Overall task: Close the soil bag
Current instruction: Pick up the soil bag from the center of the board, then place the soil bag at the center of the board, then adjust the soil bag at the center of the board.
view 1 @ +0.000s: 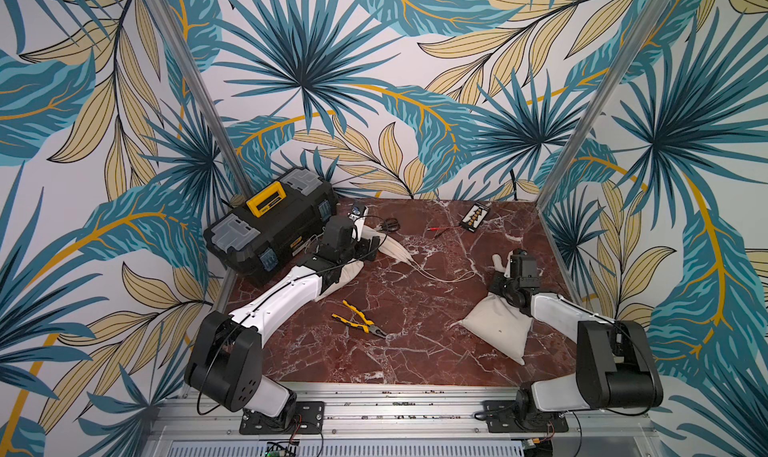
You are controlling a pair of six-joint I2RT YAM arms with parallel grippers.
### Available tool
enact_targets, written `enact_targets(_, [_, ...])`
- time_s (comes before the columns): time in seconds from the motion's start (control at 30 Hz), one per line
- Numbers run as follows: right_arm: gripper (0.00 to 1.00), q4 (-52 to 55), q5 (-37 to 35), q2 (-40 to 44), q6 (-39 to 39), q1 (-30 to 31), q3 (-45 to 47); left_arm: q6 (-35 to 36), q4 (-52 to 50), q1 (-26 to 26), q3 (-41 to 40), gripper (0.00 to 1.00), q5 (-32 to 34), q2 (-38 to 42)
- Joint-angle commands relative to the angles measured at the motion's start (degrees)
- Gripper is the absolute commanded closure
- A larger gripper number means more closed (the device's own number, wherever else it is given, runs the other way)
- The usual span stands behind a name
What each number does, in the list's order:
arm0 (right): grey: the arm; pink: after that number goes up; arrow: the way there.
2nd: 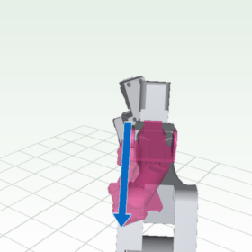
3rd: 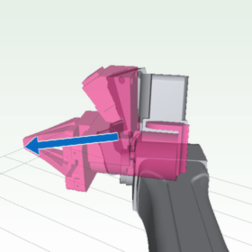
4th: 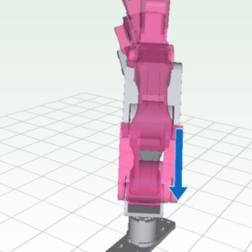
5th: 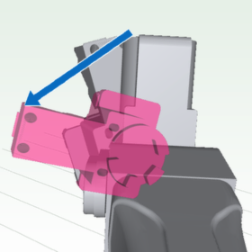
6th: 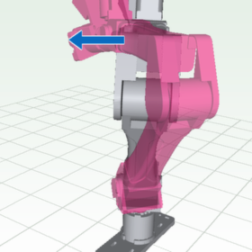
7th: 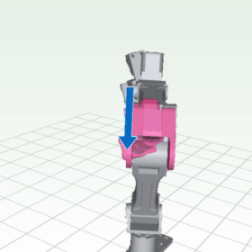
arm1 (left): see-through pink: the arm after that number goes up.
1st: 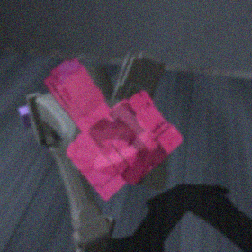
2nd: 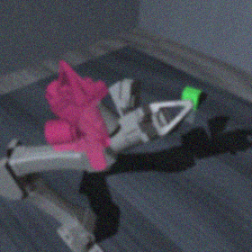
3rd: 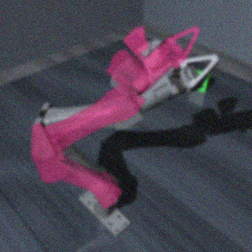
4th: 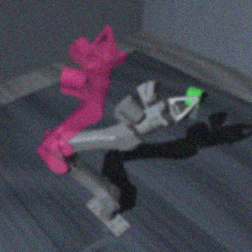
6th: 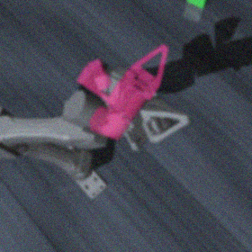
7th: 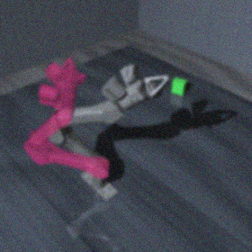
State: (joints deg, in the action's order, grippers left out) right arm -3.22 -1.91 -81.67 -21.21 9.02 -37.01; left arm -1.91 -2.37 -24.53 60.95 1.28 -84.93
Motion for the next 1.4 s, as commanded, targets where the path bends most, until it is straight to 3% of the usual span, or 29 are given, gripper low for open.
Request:
enact_targets(0.0, [1.0, -7.3, 0.4, 5.3, 1.7, 5.6, 0.7, -5.6, 5.8, -0.4, -1.5, 0.0, -14.4, 1.9])
enact_targets(0.13, [1.0, -9.0, -0.5, 9.7, 4.4, 12.8, -1.0, -13.2, 12.5, -0.5, -1.9, 0.0, -25.6, 1.0])
enact_targets(0.2, [1.0, -13.3, -0.1, 11.4, 5.6, 16.0, -1.3, -16.6, 15.1, -1.0, -1.1, 0.0, -28.2, -0.1])
enact_targets(0.43, [1.0, -23.7, 1.3, 11.2, 8.5, 23.7, -0.6, -22.5, 17.4, -4.9, 3.9, 0.0, -30.3, -5.6])
enact_targets(0.73, [1.0, -31.2, 0.3, 6.6, 10.5, 29.0, 0.0, -32.0, 24.3, -6.1, 8.4, 0.02, -33.3, -14.0])
enact_targets(0.8, [1.0, -32.1, 0.0, 5.7, 10.8, 30.0, 0.2, -31.1, 22.3, -6.7, 10.5, 0.1, -33.5, -15.3])
enact_targets(0.87, [1.0, -33.6, -0.2, 5.5, 11.1, 30.8, 1.0, -30.3, 20.8, -7.2, 11.6, 0.24, -33.9, -16.3])
enact_targets(1.03, [0.99, -33.5, -1.4, 6.9, 12.5, 30.9, 1.8, -27.3, 18.6, -7.3, 13.6, 0.67, -32.6, -16.6])
enact_targets(1.13, [0.89, -33.0, -2.8, 9.6, 13.8, 30.9, 3.1, -21.2, 11.1, -7.2, 17.4, 0.92, -31.7, -15.0])
enact_targets(1.2, [0.76, -31.7, -2.8, 11.5, 14.8, 30.8, 3.4, -16.5, 6.4, -7.3, 19.8, 0.99, -29.8, -13.1])
enact_targets(1.37, [0.53, -24.4, -2.6, 18.6, 17.4, 30.9, 2.9, -5.1, -2.8, -7.2, 23.7, 0.99, -22.6, -8.6])
